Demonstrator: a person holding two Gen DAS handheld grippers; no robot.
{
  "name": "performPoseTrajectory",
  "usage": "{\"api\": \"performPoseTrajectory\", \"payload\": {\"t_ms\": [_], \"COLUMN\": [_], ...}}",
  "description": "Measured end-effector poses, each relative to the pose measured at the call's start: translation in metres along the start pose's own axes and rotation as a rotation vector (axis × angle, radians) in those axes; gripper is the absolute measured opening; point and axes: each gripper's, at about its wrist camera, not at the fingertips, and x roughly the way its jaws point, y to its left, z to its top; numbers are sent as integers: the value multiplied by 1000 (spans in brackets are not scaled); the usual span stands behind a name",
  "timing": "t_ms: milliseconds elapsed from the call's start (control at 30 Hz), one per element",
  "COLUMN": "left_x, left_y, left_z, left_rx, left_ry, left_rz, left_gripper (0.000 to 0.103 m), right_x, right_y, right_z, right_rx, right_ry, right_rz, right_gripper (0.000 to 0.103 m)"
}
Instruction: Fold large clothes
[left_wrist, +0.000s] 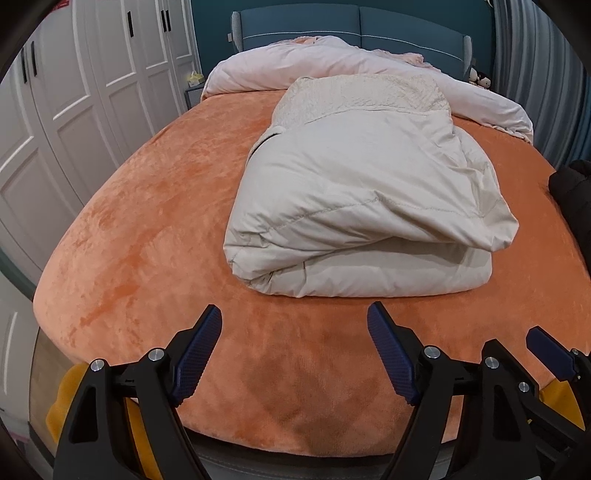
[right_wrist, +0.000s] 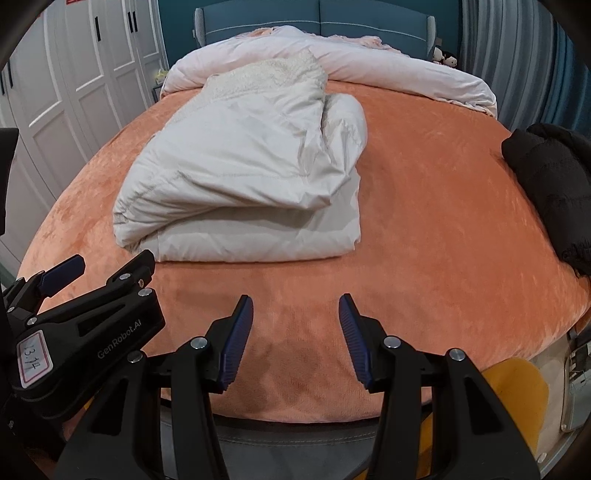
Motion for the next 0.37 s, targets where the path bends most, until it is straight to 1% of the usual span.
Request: {"api": "performPoseTrajectory", "payload": {"t_ms": [167,233,367], "left_x": [-1,-1,0], "left_y": [0,-1,0], "left_z": [0,-1,-1], "left_rx": [2,6,10], "left_ry": [-11,-17,-8], "left_rz": [10,8,7], "left_gripper": [76,74,74], "right_x": [-2,-2,-1], "right_y": [0,1,-1], "right_z": [1,0,-1], "right_rx": [4,5,6], "right_ry": [-13,-15,-15], "right_rz": [-4,-8,-14], "right_gripper": [46,46,46]}}
